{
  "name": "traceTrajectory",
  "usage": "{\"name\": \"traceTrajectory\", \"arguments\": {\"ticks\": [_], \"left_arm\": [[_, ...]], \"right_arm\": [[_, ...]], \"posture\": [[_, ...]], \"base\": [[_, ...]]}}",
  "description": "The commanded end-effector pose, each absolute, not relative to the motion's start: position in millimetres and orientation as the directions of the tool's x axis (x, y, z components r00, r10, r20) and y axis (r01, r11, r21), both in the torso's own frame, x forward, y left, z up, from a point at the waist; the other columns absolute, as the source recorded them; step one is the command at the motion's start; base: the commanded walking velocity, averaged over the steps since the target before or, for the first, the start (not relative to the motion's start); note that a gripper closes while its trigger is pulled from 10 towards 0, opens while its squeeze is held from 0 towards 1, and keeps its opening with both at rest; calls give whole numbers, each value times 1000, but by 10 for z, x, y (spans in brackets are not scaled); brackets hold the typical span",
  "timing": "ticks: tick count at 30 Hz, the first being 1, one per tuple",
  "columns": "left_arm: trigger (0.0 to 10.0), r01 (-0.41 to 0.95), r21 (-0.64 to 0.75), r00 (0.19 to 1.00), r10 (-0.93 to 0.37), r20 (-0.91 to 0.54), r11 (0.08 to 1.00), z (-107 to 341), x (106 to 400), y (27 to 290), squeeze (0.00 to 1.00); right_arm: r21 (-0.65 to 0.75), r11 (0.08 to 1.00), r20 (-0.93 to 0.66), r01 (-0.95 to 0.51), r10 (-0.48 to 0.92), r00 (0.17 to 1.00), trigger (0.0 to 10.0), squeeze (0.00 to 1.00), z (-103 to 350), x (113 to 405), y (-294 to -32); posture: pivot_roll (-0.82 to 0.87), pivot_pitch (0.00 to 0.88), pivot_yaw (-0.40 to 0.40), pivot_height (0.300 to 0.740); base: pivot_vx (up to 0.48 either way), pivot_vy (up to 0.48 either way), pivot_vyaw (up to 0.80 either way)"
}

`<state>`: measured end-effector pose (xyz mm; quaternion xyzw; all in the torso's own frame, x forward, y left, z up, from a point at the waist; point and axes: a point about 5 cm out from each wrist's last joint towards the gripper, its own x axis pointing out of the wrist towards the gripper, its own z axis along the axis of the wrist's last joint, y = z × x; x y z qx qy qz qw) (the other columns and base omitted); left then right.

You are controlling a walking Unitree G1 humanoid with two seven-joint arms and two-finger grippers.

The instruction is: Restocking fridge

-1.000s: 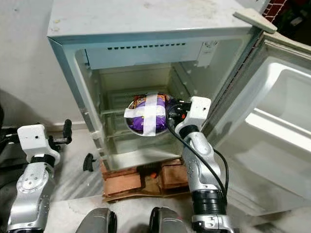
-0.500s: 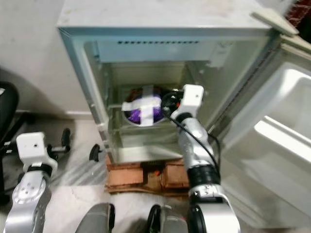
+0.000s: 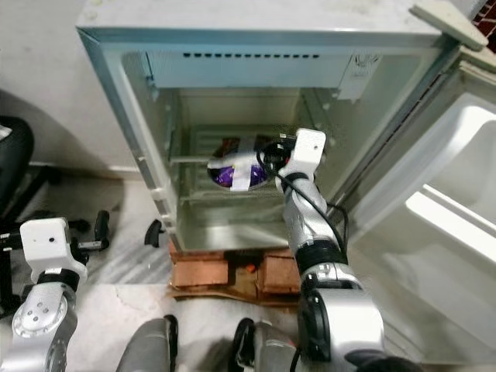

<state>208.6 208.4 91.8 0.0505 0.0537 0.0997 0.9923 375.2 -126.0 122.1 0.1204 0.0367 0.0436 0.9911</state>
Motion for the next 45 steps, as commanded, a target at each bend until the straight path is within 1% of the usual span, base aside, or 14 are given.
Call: {"name": "traceTrajectory", "arguments": {"ticks": [1, 4, 14, 18, 25, 27, 28, 29, 35, 36, 37, 41, 42, 45], "left_arm": [[10000, -196, 125, 973, 209, -99, 972, 940, 2031, 2073, 0], [10000, -225, 129, 964, 240, -116, 966, 936, 1888, 2079, 0], [10000, -242, 143, 957, 260, -129, 960, 993, 1676, 2022, 0], [10000, -256, 142, 947, 278, -164, 956, 957, 1527, 2004, 0], [10000, -270, 148, 938, 295, -180, 951, 949, 1445, 1978, 0], [10000, -273, 157, 938, 299, -174, 949, 984, 1425, 1965, 0], [10000, -273, 157, 938, 299, -174, 949, 984, 1425, 1965, 0], [10000, -276, 161, 937, 302, -175, 948, 987, 1410, 1975, 0], [10000, -294, 166, 929, 322, -180, 941, 981, 1359, 1977, 0], [10000, -304, 165, 926, 332, -181, 938, 980, 1339, 1973, 0], [10000, -304, 165, 926, 332, -181, 938, 980, 1339, 1973, 0], [10000, -321, 163, 918, 349, -189, 933, 983, 1291, 1950, 0], [10000, -328, 160, 914, 356, -195, 931, 981, 1262, 1930, 0], [10000, -330, 156, 913, 357, -199, 931, 984, 1235, 1896, 0]], "right_arm": [[241, 968, -33, -72, 82, 996, 10000, 0, 1308, 3801, -1258], [242, 967, -39, -76, 88, 995, 10000, 0, 1341, 3843, -1184], [245, 966, -60, -78, 96, 994, 10000, 0, 1379, 3895, -1037], [239, 967, -67, -87, 106, 992, 10000, 0, 1411, 3909, -937], [253, 963, -68, -94, 115, 991, 10000, 0, 1506, 3940, -781], [269, 956, -55, -115, 135, 989, 10000, 0, 1617, 3959, -619], [269, 956, -55, -115, 135, 989, 10000, 0, 1617, 3959, -619], [260, 956, -42, -137, 153, 987, 10000, 0, 1678, 3961, -525], [236, 948, 0, -215, 221, 975, 10000, 0, 1886, 3950, -217], [223, 944, 16, -244, 247, 969, 10000, 0, 1965, 3938, -107], [223, 944, 16, -244, 247, 969, 10000, 0, 1965, 3938, -107], [208, 940, 31, -270, 270, 962, 10000, 0, 2061, 3918, 29], [197, 939, 37, -281, 279, 960, 10000, 0, 2112, 3901, 109], [194, 939, 43, -285, 282, 959, 10000, 0, 2165, 3889, 174]], "posture": [[293, 251, -129, 740], [315, 288, -150, 740], [344, 355, -202, 740], [336, 391, -234, 740], [347, 411, -257, 740], [360, 428, -274, 740], [360, 428, -274, 740], [361, 432, -277, 740], [366, 449, -304, 740], [368, 454, -316, 740], [368, 454, -316, 740], [372, 468, -334, 740], [374, 472, -338, 740], [383, 481, -347, 740]], "base": [[0, 0, 0], [0, 0, 0], [0, 0, 0], [0, 0, 0], [0, 0, 0], [0, 0, 0], [0, 0, 0], [0, 0, 0], [0, 0, 0], [0, 0, 0], [0, 0, 0], [0, 0, 0], [0, 0, 0], [0, 0, 0]]}}
